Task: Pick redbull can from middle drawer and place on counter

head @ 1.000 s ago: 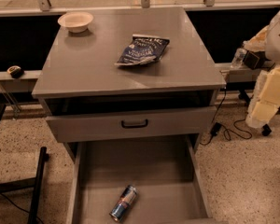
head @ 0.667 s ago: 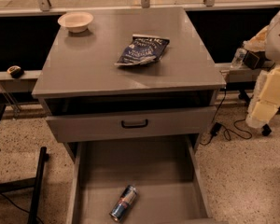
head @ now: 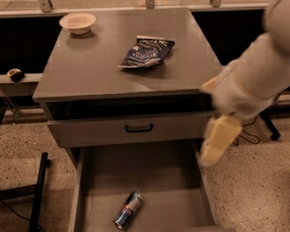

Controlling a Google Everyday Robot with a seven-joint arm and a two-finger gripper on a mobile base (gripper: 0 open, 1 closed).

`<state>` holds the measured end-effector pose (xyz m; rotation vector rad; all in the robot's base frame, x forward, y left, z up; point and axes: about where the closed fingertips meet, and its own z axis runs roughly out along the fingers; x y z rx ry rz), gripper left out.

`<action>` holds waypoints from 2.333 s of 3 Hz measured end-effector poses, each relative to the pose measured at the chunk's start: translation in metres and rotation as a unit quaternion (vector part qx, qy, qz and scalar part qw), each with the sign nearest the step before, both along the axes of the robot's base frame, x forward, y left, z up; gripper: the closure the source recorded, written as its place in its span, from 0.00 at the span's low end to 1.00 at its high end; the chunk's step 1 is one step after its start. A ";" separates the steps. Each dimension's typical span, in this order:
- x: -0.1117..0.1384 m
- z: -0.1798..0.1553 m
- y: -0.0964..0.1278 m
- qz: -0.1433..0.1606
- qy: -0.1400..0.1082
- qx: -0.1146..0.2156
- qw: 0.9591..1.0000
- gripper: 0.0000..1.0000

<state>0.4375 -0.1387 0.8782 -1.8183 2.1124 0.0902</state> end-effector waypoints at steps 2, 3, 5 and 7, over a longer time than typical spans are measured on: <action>-0.025 -0.112 0.068 0.067 0.034 0.033 0.997 0.00; -0.015 -0.116 0.085 0.110 0.010 0.024 0.994 0.00; 0.000 -0.186 0.142 0.312 -0.104 -0.047 0.943 0.00; 0.022 -0.221 0.141 0.386 -0.079 -0.063 0.917 0.00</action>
Offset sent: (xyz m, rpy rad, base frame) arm -0.0113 0.0517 -0.0646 0.0640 0.0374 0.1062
